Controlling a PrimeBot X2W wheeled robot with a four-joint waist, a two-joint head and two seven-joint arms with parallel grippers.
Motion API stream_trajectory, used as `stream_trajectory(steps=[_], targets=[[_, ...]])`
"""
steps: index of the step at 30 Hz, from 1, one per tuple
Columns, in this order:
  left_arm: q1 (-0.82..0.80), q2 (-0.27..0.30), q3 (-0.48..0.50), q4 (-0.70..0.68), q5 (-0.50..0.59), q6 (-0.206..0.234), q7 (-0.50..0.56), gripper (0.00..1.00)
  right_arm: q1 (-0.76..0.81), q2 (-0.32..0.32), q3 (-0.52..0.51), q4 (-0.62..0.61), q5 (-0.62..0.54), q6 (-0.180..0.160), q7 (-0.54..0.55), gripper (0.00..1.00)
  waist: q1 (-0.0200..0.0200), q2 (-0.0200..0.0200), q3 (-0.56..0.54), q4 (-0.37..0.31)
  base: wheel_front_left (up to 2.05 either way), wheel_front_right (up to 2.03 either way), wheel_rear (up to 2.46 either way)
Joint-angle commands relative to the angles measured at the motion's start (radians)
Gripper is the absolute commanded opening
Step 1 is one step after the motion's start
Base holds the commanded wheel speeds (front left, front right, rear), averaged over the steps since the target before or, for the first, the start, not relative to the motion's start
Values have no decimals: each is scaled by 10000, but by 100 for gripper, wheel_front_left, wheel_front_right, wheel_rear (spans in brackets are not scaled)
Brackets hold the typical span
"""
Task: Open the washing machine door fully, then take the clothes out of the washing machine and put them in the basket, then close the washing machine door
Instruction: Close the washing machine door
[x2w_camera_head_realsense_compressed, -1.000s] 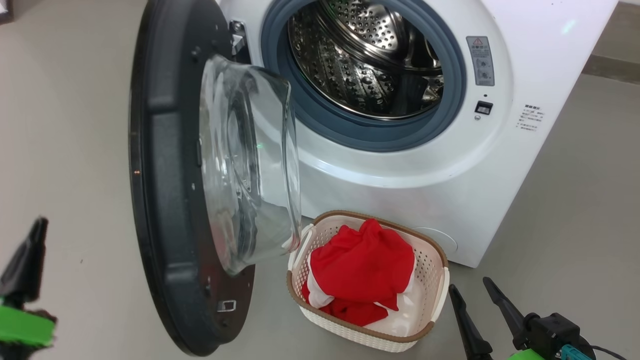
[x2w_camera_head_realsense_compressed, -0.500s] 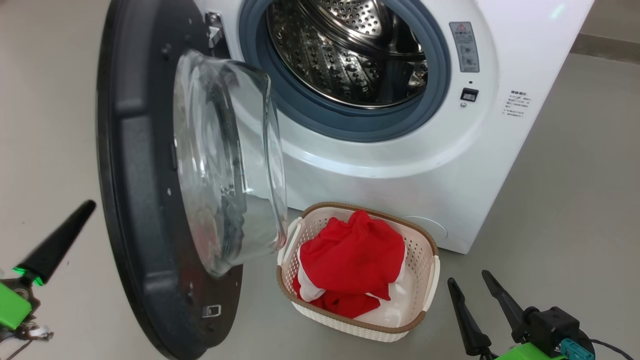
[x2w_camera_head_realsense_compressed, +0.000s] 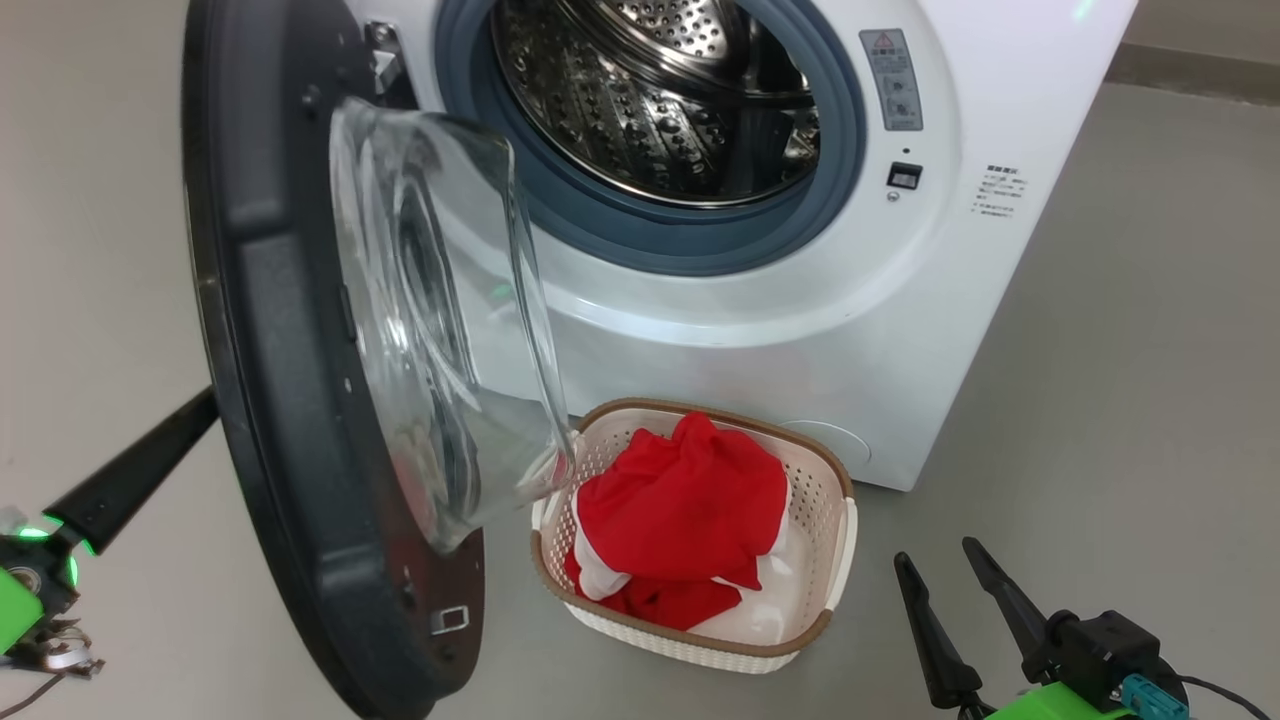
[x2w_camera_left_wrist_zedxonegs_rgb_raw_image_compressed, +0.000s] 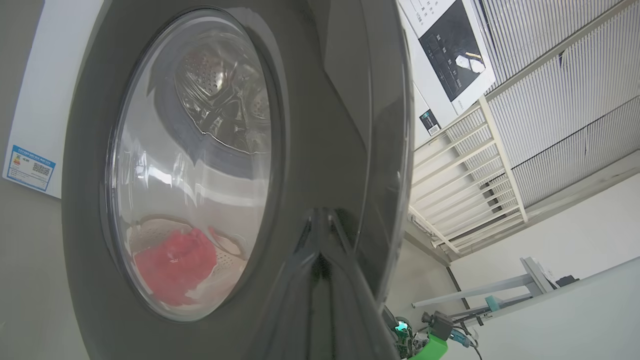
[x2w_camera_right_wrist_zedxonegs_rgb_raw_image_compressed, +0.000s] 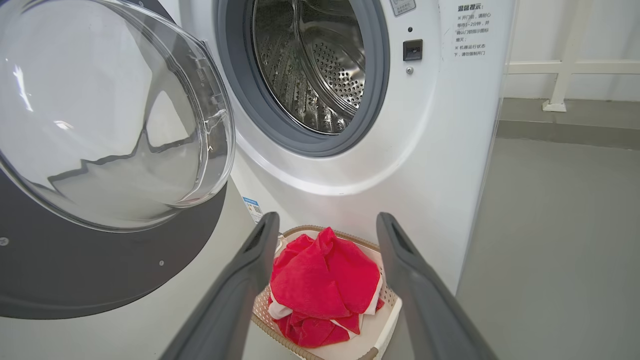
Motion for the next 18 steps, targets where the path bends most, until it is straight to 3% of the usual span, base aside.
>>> stream_trajectory(steps=[1, 11, 18], targets=[[-622, 314, 512, -370, 101, -69, 136, 0, -451, -57, 235, -266, 60, 48, -65, 100, 0, 0, 58, -73, 0, 0, 0], [-1303, -626, 340, -613, 876, -69, 894, 0, -676, -57, 185, -356, 175, 48, -65, 100, 0, 0, 364, -708, 0, 0, 0], [-2025, -1071, -27, -634, 1465, -69, 735, 0, -888, -57, 64, -469, 231, 48, -65, 100, 0, 0, 754, -1380, 0, 0, 0]])
